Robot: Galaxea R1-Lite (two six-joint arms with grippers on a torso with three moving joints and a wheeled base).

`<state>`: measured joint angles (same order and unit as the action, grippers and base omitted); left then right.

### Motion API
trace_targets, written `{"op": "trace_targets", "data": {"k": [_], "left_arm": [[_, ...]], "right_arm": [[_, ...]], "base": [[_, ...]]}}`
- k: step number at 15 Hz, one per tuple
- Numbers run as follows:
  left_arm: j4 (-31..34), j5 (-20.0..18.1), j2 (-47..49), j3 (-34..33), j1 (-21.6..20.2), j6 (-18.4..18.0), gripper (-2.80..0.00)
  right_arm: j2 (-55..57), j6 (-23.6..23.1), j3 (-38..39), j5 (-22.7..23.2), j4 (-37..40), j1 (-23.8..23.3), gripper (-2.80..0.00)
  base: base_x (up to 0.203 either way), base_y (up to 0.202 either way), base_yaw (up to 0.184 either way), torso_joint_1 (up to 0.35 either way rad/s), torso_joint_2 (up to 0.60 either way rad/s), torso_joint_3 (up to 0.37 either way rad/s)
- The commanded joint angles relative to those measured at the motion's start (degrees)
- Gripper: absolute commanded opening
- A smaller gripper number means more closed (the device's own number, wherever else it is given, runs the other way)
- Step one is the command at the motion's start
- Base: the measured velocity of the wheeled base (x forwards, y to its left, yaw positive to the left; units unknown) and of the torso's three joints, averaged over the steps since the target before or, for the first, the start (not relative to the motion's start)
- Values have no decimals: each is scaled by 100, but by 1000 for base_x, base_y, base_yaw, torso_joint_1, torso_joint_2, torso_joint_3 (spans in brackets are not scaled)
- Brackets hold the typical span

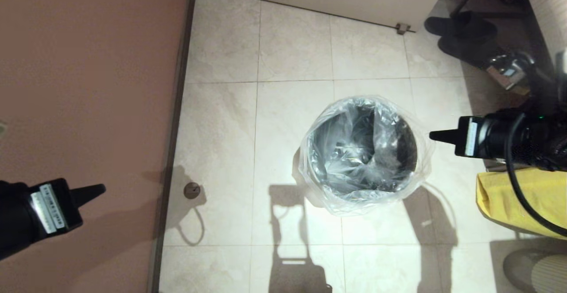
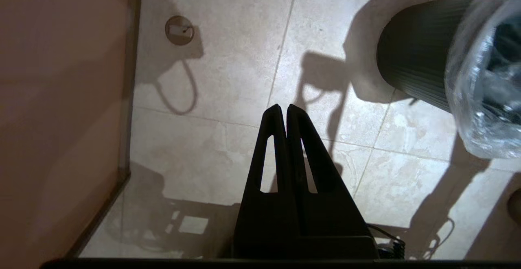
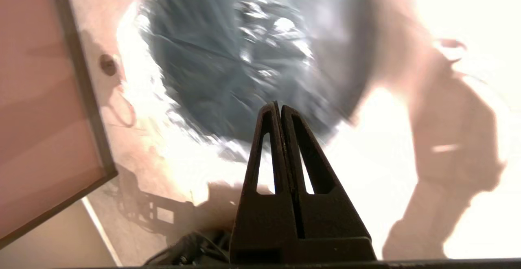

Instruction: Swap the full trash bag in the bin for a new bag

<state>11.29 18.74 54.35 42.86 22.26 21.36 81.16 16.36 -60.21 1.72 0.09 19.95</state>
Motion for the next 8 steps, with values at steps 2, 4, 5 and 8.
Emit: {"op": "trace_targets", "data": {"k": [2, 4, 5, 8], "left_arm": [[-5, -359, -406, -49, 41, -72, -280], [-12, -421, -531, -140, 49, -339, -280], [-24, -353, -683, -161, 39, -555, -280], [-465, -65, -1150, -289, -338, -798, -280]], "right_arm": [[-1116, 15, 706, -205, -1, -233, -280], [-1530, 14, 1010, -454, -21, -562, -280], [-1778, 20, 1077, -482, -6, -737, -280], [-2463, 9, 1314, -519, 59, -1086, -280]], "base": [[0, 0, 0, 0, 0, 0], [0, 0, 0, 0, 0, 0], [0, 0, 0, 0, 0, 0], [0, 0, 0, 0, 0, 0]]}}
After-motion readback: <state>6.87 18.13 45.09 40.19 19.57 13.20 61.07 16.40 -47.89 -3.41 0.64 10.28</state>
